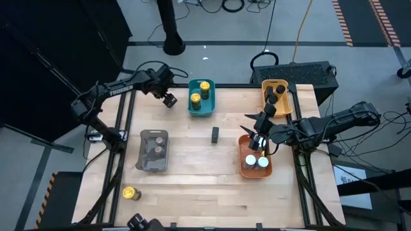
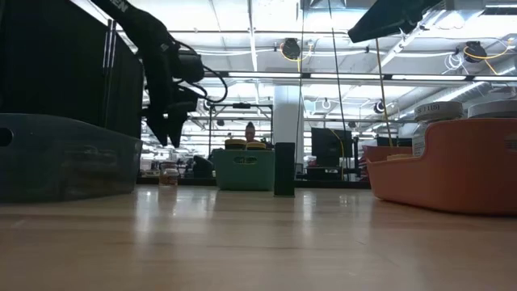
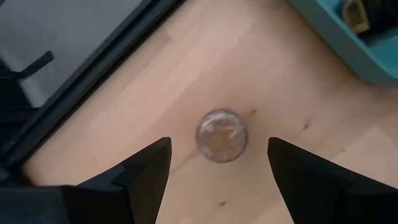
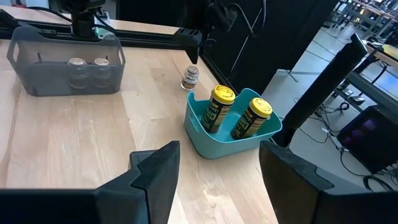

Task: Sort spices by type
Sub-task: Put the brown seasoning bottle into the black bin

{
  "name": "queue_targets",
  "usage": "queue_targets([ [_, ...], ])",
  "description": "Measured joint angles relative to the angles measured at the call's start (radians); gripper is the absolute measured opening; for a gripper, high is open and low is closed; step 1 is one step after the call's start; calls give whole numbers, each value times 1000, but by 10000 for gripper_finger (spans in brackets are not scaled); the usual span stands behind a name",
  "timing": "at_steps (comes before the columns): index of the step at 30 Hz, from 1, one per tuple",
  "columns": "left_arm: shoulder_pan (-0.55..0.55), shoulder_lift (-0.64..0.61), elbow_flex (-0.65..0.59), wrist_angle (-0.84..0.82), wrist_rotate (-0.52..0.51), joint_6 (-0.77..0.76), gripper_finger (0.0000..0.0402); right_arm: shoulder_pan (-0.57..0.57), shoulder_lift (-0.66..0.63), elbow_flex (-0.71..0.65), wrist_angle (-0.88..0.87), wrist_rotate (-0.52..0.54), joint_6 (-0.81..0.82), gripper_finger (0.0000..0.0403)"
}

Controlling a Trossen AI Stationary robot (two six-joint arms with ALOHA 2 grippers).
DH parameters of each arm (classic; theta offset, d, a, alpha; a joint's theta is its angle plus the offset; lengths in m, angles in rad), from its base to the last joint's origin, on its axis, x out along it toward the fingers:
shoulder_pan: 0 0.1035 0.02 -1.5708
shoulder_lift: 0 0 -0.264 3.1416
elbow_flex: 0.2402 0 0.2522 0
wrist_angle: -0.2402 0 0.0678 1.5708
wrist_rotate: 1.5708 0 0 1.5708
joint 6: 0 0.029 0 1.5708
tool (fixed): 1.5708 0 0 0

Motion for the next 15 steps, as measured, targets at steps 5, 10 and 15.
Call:
queue_targets([
  [5, 17, 42, 0, 19, 14, 17, 274, 0, 0, 0, -1, 0, 0, 203],
  [10, 23, 78, 0, 27, 14, 26, 274, 0, 0, 0, -7, 0, 0, 203],
  [15, 25, 103, 0, 49, 14, 26, 274, -6, 0, 0, -8, 0, 0, 203],
])
